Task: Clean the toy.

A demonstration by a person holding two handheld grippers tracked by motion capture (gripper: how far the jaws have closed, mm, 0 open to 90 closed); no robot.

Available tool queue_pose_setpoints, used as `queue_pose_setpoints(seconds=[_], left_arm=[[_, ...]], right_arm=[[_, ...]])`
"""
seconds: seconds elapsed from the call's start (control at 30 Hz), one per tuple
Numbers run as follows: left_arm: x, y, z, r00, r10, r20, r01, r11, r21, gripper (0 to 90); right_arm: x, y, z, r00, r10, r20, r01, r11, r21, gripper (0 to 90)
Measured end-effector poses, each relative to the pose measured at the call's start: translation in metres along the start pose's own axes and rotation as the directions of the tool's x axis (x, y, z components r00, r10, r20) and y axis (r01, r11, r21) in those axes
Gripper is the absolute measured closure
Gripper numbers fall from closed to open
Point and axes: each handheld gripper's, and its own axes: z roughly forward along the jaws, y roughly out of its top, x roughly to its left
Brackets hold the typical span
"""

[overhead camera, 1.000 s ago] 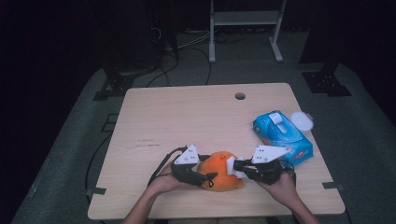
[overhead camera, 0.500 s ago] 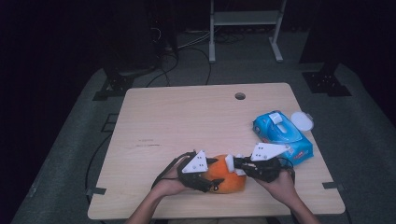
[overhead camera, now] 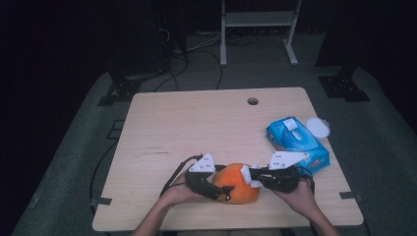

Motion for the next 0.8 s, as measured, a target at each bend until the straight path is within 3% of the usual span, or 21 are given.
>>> queue_pose_setpoints(seconds=[0.07, 0.2, 0.3, 0.33, 0.43, 0.5, 0.57, 0.63, 0.8], left_arm=[[-0.003, 0.004, -0.003, 0.9975, 0.056, -0.042, -0.057, 0.9978, -0.032, 42.1], [-0.005, 0.011, -0.007, 0.9858, 0.137, -0.096, -0.145, 0.9859, -0.084, 43.2], [-0.006, 0.006, -0.004, 0.9798, 0.177, -0.093, -0.182, 0.9816, -0.056, 42.5], [-0.006, 0.004, -0.003, 0.9788, 0.184, -0.090, -0.189, 0.9809, -0.048, 41.3], [-0.004, 0.000, -0.004, 0.9834, 0.166, -0.072, -0.171, 0.9838, -0.055, 39.4], [-0.002, -0.003, -0.006, 0.9873, 0.145, -0.065, -0.149, 0.9868, -0.063, 39.1], [-0.001, -0.005, -0.006, 0.9883, 0.139, -0.063, -0.143, 0.9874, -0.068, 38.8], [-0.003, -0.003, -0.004, 0.9868, 0.148, -0.065, -0.152, 0.9863, -0.064, 38.4], [-0.011, 0.005, -0.001, 0.9726, 0.220, -0.076, -0.222, 0.9749, -0.020, 38.1]], right_arm=[[0.000, 0.003, -0.002, 0.9999, -0.003, 0.016, 0.003, 1.000, -0.010, 84.4], [0.000, 0.010, -0.008, 0.9997, 0.003, 0.026, -0.001, 0.998, -0.060, 84.4], [0.002, 0.014, -0.007, 0.9996, -0.013, 0.025, 0.015, 0.998, -0.067, 84.4], [0.003, 0.013, -0.004, 0.9995, -0.019, 0.027, 0.021, 0.998, -0.056, 84.4], [0.001, 0.008, 0.000, 0.9996, -0.015, 0.022, 0.016, 0.999, -0.035, 84.4], [-0.003, 0.005, -0.002, 0.9989, -0.015, 0.044, 0.016, 1.000, -0.014, 84.4], [-0.010, -0.001, -0.005, 0.9987, 0.019, 0.047, -0.019, 1.000, -0.012, 84.4], [-0.011, -0.003, -0.006, 0.9986, 0.027, 0.046, -0.026, 1.000, -0.013, 84.4], [0.002, 0.008, -0.002, 0.9995, -0.019, 0.024, 0.020, 0.999, -0.037, 84.4]])
